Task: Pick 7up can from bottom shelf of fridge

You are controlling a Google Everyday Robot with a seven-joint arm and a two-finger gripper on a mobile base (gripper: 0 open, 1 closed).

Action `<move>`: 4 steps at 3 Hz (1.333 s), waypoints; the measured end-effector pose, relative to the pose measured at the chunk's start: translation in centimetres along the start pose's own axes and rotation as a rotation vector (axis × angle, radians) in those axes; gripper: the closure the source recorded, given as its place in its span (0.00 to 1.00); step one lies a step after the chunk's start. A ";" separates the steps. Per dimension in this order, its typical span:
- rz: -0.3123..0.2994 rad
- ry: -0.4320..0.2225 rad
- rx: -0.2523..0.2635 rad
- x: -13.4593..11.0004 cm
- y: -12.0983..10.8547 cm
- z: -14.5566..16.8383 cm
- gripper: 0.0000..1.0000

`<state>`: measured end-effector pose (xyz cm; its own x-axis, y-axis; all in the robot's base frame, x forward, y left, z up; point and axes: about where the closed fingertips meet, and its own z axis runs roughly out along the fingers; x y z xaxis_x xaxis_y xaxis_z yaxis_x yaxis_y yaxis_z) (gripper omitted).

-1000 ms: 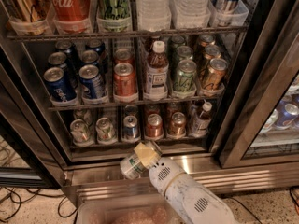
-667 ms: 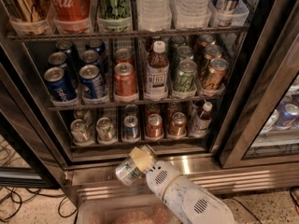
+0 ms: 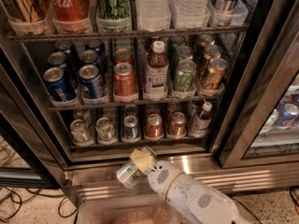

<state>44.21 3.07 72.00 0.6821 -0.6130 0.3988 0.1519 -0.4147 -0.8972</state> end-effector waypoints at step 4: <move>0.010 -0.436 -0.027 -3.9 0.8 -1.8 1.00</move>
Offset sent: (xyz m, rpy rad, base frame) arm -0.0466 -0.0004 -0.0243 -0.1463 0.2387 0.4552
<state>40.41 3.91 70.03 0.9227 -0.2779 0.2674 0.1288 -0.4315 -0.8928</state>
